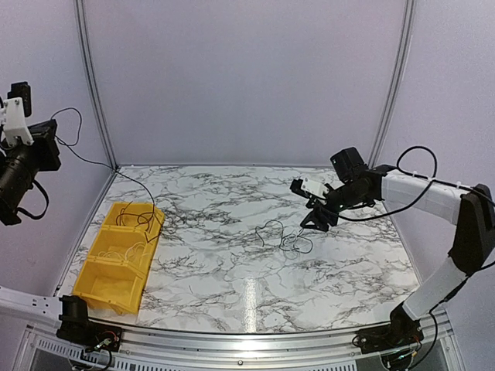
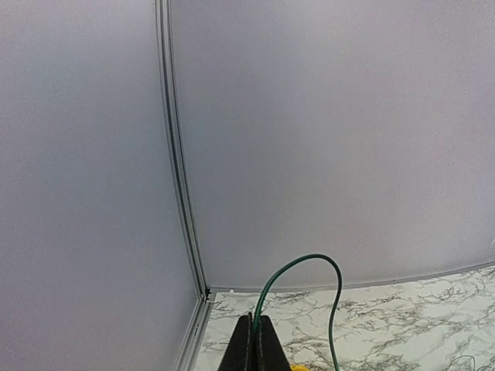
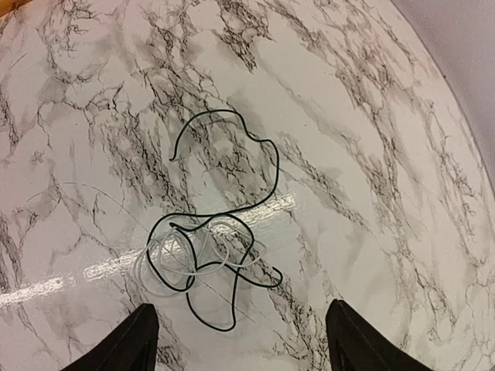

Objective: Untangle the cables

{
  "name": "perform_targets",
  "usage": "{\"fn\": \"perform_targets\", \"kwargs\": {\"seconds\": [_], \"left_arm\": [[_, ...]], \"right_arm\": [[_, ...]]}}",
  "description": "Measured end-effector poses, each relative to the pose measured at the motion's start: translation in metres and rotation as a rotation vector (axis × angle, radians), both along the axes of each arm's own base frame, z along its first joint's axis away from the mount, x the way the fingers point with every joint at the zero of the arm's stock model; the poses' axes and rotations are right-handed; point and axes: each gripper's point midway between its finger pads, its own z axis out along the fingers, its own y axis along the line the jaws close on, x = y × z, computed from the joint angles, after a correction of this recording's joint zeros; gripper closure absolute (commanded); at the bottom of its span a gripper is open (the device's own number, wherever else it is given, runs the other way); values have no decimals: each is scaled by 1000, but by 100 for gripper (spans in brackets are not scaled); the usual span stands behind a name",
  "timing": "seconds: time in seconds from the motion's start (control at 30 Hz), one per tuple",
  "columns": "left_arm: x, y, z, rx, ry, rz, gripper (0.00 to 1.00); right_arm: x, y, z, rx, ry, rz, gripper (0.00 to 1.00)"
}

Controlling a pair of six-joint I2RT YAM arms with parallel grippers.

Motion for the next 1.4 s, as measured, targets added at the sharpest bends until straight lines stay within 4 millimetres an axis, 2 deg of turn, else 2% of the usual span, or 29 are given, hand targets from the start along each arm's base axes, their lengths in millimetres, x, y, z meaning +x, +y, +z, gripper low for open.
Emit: {"fn": "perform_targets", "kwargs": {"seconds": [0.1, 0.23, 0.37, 0.53, 0.67, 0.77, 0.9, 1.07, 1.23, 1.4], "left_arm": [[3, -6, -9, 26, 25, 1, 100], [11, -26, -27, 102, 75, -5, 100], [21, -47, -50, 168, 136, -24, 100], [31, -65, -80, 200, 234, -44, 100], [32, -69, -92, 199, 281, -57, 100], [31, -67, -96, 207, 299, -52, 100], [30, -64, -91, 200, 304, -54, 100], [24, -58, -67, 121, 277, -97, 100], [11, -38, -41, -31, 246, -131, 100], [-1, -21, -36, -123, 266, -163, 100]], "right_arm": [[-3, -2, 16, 14, -25, 0, 22], [-9, -6, 19, 33, -28, -11, 16], [-16, -23, 4, 58, 24, -56, 16], [-12, -53, -15, 132, 77, -158, 17], [-15, -67, -31, 148, 95, -200, 18], [-16, -70, -35, 151, 102, -206, 18], [-12, -68, -34, 161, 90, -202, 19], [-12, -68, -36, 164, 93, -196, 19], [-12, -68, -39, 159, 100, -192, 19], [-12, -68, -45, 152, 115, -190, 20]]}}
